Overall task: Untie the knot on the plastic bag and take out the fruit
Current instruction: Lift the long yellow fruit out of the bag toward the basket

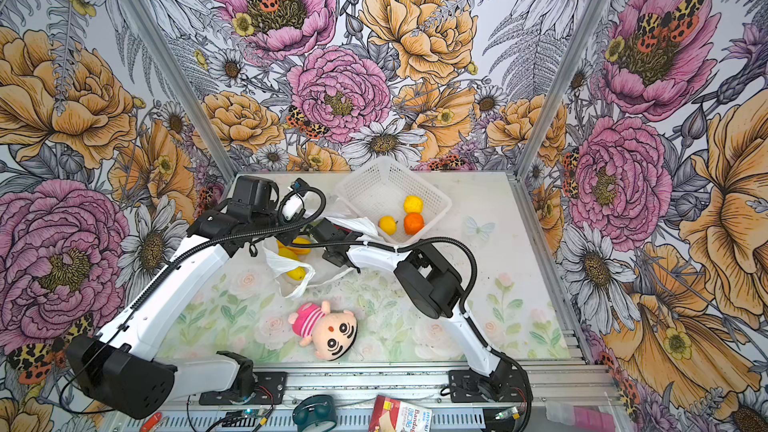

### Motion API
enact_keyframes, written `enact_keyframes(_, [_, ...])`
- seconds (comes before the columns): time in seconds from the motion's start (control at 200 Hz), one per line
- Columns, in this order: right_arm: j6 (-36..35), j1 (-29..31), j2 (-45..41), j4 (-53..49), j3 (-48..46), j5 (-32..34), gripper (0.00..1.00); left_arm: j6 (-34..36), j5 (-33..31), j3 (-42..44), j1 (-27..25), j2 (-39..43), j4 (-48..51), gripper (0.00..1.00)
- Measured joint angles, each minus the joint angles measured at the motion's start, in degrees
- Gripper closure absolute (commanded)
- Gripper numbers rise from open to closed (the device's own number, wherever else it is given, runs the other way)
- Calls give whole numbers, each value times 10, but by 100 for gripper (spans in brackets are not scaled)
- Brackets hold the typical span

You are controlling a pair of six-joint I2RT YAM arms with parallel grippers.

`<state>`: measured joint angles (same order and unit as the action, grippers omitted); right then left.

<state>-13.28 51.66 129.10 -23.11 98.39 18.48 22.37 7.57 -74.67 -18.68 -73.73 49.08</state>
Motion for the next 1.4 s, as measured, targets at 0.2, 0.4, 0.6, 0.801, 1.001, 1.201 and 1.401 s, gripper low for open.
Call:
enact_keyframes(0.2, [13,2,-43,-2,-24,-39,94,0,0,0,1,0,0,100])
enact_keyframes(0.4, [14,11,-115,11,-98,-83,100,-2,1,0,1,0,0,100])
enact_keyframes(0.6, [12,25,-259,47,-210,-144,100,-2,0,0,1,0,0,100])
enact_keyframes(0.801, [14,33,-416,120,-309,-200,100,-2,1,0,2,0,0,100])
enact_keyframes(1.001, [50,15,-609,268,-478,-196,100,-9,1,0,2,0,0,100])
enact_keyframes(1.201, [146,-108,-753,400,-593,-185,100,-10,3,0,2,0,0,100])
enact_keyframes(1.401, [264,-214,-740,451,-607,-149,97,-10,3,0,2,0,0,100])
